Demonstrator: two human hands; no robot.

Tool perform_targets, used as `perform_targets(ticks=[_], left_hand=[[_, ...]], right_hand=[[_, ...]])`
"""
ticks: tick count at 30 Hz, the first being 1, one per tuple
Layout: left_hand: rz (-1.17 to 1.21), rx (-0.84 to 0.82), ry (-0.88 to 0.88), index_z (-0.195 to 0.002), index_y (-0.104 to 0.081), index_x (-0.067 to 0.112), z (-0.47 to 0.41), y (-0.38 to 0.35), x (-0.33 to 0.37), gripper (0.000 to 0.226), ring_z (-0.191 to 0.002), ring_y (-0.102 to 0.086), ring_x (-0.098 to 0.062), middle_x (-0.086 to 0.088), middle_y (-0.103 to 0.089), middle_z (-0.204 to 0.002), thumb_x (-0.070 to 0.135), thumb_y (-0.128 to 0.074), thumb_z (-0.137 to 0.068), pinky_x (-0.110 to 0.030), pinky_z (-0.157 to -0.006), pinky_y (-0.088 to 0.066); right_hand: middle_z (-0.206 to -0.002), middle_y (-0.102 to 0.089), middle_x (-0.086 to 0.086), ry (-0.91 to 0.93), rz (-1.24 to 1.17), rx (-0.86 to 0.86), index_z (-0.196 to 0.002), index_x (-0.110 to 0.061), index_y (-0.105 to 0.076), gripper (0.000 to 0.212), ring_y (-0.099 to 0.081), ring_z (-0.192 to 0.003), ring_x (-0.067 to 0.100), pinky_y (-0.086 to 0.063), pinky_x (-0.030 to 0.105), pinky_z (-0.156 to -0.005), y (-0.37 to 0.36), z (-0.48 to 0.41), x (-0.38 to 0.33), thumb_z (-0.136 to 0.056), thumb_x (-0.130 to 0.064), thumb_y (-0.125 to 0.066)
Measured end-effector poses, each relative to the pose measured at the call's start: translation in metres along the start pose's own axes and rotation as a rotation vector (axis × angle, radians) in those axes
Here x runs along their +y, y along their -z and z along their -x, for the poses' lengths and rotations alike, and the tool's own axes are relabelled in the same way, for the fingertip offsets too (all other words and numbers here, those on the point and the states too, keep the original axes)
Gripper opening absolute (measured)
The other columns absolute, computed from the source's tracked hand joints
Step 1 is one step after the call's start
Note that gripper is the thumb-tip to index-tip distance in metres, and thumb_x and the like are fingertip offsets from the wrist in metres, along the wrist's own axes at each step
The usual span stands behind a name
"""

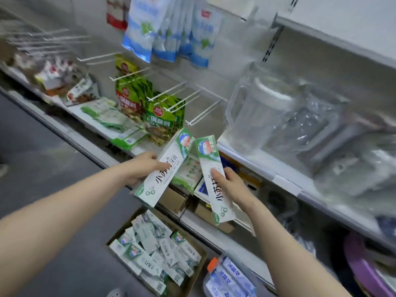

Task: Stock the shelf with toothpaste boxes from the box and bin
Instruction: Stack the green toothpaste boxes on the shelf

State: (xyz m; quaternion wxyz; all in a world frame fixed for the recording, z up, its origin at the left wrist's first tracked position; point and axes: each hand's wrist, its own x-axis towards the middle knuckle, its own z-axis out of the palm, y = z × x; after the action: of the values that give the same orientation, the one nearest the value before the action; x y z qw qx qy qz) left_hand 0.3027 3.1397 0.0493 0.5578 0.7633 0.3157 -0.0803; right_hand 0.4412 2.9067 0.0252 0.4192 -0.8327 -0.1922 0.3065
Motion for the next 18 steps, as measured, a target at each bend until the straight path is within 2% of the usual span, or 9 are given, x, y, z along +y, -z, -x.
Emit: perform_targets(ticks=[3, 4, 6, 8, 10, 12, 15, 18], left_hand=[[-0.001, -0.026, -0.079, -0.100, -0.055, 0.015, 0.006, 0.023, 0.025, 0.019, -0.082, -0.067, -0.020, -0.004, -0.066, -0.098, 0.029, -0.064, -0.092, -0.031, -0.066, -0.053], [-0.003, -0.034, -0.106, -0.098, -0.055, 0.015, 0.007, 0.031, 0.035, 0.016, -0.080, -0.068, -0.021, -0.006, -0.068, -0.096, 0.028, -0.064, -0.092, -0.032, -0.067, -0.053], [-0.008, -0.042, -0.156, -0.102, -0.057, 0.014, 0.010, 0.043, 0.053, 0.017, -0.074, -0.069, -0.021, -0.007, -0.071, -0.092, 0.027, -0.064, -0.092, -0.032, -0.064, -0.054], [0.011, -0.050, -0.213, -0.108, -0.059, 0.010, 0.013, 0.054, 0.073, 0.024, -0.067, -0.069, -0.019, -0.009, -0.073, -0.089, 0.027, -0.064, -0.092, -0.028, -0.054, -0.052], [0.056, -0.069, -0.244, -0.110, -0.059, 0.006, 0.017, 0.065, 0.096, 0.028, -0.059, -0.069, -0.019, -0.012, -0.074, -0.084, 0.026, -0.065, -0.091, -0.026, -0.047, -0.051], [0.090, -0.126, -0.266, -0.111, -0.059, 0.001, 0.020, 0.076, 0.118, 0.032, -0.053, -0.067, -0.020, -0.014, -0.073, -0.077, 0.025, -0.065, -0.091, -0.025, -0.044, -0.050], [0.043, -0.164, -0.332, -0.108, -0.060, 0.003, 0.027, 0.088, 0.147, 0.032, -0.053, -0.067, -0.021, -0.012, -0.073, -0.075, 0.028, -0.067, -0.089, -0.026, -0.044, -0.051], [0.024, -0.184, -0.394, -0.104, -0.060, 0.004, 0.037, 0.097, 0.172, 0.029, -0.049, -0.066, -0.018, -0.009, -0.072, -0.068, 0.028, -0.066, -0.089, -0.024, -0.041, -0.049]], right_hand=[[-0.097, -0.075, 0.003, 0.021, -0.049, 0.029, -0.111, -0.025, -0.051, 0.056, -0.074, -0.085, 0.024, -0.057, 0.053, -0.085, 0.009, 0.009, -0.026, -0.078, -0.067, -0.063], [-0.098, -0.075, 0.005, 0.032, -0.093, 0.045, -0.113, -0.025, -0.050, 0.057, -0.074, -0.085, 0.027, -0.057, 0.054, -0.084, 0.013, 0.013, -0.036, -0.076, -0.066, -0.065], [-0.095, -0.075, 0.007, 0.055, -0.162, 0.093, -0.116, -0.024, -0.049, 0.051, -0.074, -0.082, 0.026, -0.060, 0.046, -0.078, 0.019, 0.018, -0.055, -0.082, -0.057, -0.067], [-0.094, -0.074, 0.001, 0.108, -0.095, 0.196, -0.120, -0.019, -0.049, 0.043, -0.073, -0.078, 0.013, -0.059, 0.032, -0.070, 0.029, 0.024, -0.078, -0.090, -0.048, -0.064], [-0.099, -0.072, -0.001, 0.164, -0.070, 0.278, -0.121, -0.015, -0.050, 0.041, -0.071, -0.078, 0.008, -0.056, 0.028, -0.068, 0.042, 0.031, -0.101, -0.093, -0.043, -0.062], [-0.100, -0.072, 0.002, 0.201, -0.123, 0.313, -0.118, -0.013, -0.050, 0.038, -0.072, -0.076, 0.009, -0.054, 0.027, -0.065, 0.054, 0.038, -0.121, -0.093, -0.037, -0.064], [-0.098, -0.074, 0.005, 0.252, -0.178, 0.366, -0.114, -0.011, -0.051, 0.036, -0.073, -0.080, 0.015, -0.055, 0.030, -0.069, 0.068, 0.051, -0.146, -0.091, -0.034, -0.067], [-0.099, -0.075, 0.006, 0.295, -0.210, 0.471, -0.110, -0.013, -0.055, 0.041, -0.073, -0.086, 0.018, -0.056, 0.037, -0.078, 0.081, 0.063, -0.166, -0.085, -0.041, -0.071]])
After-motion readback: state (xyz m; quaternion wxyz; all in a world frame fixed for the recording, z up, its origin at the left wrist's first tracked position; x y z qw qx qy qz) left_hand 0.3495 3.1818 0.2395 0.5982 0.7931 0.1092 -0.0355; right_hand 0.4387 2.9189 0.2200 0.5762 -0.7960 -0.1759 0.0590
